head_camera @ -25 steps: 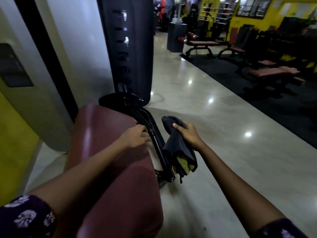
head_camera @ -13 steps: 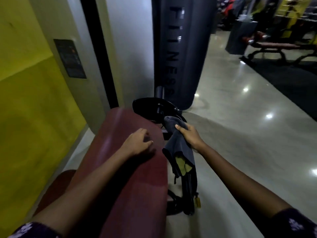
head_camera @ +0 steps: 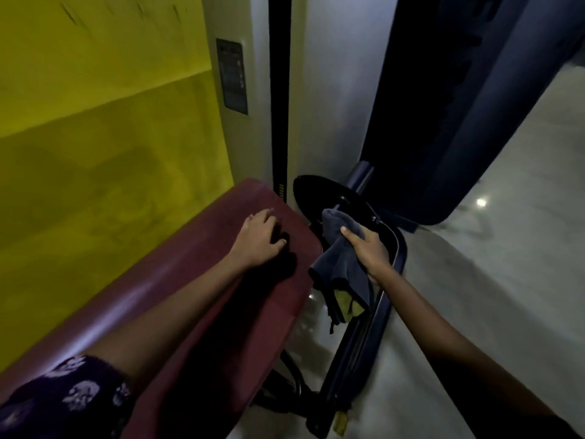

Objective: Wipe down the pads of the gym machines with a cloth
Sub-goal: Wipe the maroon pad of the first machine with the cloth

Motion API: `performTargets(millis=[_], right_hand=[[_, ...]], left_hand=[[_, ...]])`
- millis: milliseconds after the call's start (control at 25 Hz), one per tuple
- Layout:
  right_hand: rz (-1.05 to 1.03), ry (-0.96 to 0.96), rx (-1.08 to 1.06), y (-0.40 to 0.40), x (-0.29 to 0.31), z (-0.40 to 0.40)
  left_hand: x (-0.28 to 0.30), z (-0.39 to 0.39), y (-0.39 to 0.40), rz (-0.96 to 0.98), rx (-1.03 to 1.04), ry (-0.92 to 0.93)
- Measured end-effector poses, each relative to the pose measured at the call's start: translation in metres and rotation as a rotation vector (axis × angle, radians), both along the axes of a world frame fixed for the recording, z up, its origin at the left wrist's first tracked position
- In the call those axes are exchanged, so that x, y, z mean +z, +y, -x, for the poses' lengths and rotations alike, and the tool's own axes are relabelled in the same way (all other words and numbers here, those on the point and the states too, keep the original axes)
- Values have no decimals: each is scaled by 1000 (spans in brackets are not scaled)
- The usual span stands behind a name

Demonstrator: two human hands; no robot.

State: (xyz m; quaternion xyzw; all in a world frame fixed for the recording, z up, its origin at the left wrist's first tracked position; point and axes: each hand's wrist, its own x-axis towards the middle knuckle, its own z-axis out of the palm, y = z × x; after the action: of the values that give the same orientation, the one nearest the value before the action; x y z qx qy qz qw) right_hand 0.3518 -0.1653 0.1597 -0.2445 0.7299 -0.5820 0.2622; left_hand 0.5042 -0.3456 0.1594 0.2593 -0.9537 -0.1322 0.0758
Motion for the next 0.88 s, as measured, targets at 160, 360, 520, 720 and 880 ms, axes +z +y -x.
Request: performTargets(millis=[160,360,520,720,880], right_hand=[[-16,41,19,-19,-11,27],[-13,92,11,-79,-36,56],[-92,-30,107,-114,-80,55],[-118,-235,281,-104,-119,67],[12,-107,487,-122,-95,67]], left_hand=[[2,35,-26,154,298,44],[-28,28,-36,300,544,-201],[-35,35,-38,330,601,-175],[-37,38,-35,361,655,-163],[-36,37,-32,343,665,-184]])
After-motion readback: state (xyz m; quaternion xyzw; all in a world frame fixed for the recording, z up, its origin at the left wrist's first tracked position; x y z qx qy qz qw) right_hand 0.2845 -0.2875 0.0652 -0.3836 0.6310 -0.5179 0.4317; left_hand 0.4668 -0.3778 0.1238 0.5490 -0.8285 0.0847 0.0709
